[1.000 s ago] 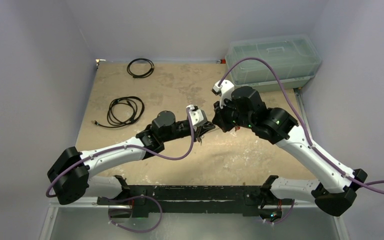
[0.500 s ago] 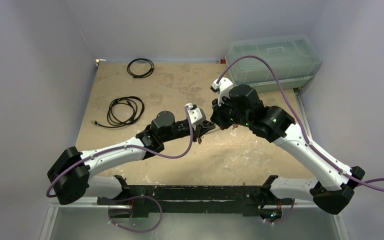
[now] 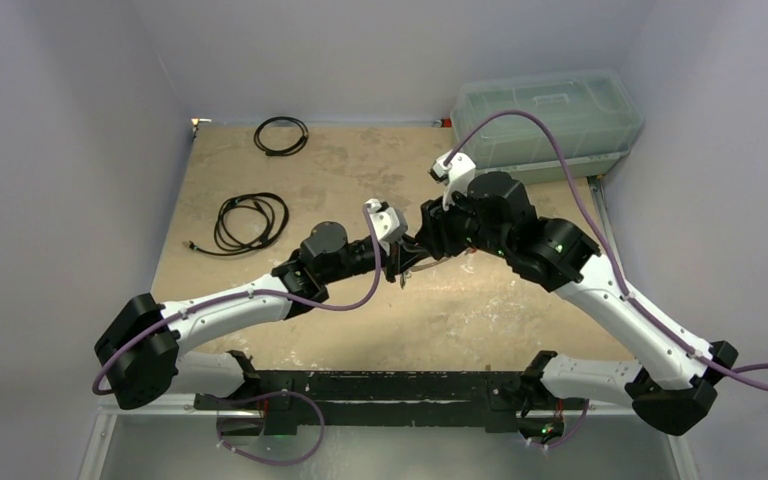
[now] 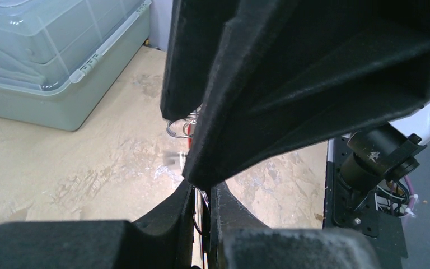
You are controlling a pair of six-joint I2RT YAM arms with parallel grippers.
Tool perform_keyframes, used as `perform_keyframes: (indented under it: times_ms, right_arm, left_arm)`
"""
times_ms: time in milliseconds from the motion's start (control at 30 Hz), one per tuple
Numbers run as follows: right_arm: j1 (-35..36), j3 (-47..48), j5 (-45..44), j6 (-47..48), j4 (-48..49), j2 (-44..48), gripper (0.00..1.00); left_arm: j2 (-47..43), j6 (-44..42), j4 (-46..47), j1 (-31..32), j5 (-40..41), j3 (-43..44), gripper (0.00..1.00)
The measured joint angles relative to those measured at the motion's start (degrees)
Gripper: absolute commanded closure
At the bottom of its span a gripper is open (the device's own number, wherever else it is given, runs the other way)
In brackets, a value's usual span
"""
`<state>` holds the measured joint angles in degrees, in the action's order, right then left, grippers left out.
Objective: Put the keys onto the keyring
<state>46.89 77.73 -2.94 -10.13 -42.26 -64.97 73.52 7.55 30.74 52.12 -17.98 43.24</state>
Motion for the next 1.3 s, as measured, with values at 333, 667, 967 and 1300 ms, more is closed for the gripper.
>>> perform_keyframes:
  times_ms: [333,667,967,1300]
  right_arm:
    - [0.1,-9.0,-2.5,1.3,11.5,13.8,0.30]
    - [0.1,-23.1,-1.3,3.8,26.2,25.6,0.01]
    - [1.0,-23.2,8.5,11.7,24.8,22.9,0.04]
    - [8.7,-15.6,12.5,19.0,15.2,23.2,0.25]
  left_arm:
    - [-0.1,4.0,-0.9,-2.1,-0.3,0.0,1.00]
    - [-2.8,10.0,-3.8,-6.1,-5.4,1.2,1.00]
    - [-6.6,5.1,-12.4,-6.1,-17.4,4.5,1.00]
    - [-10.1,-7.1,-16.0,-3.9,-28.6,4.5,1.00]
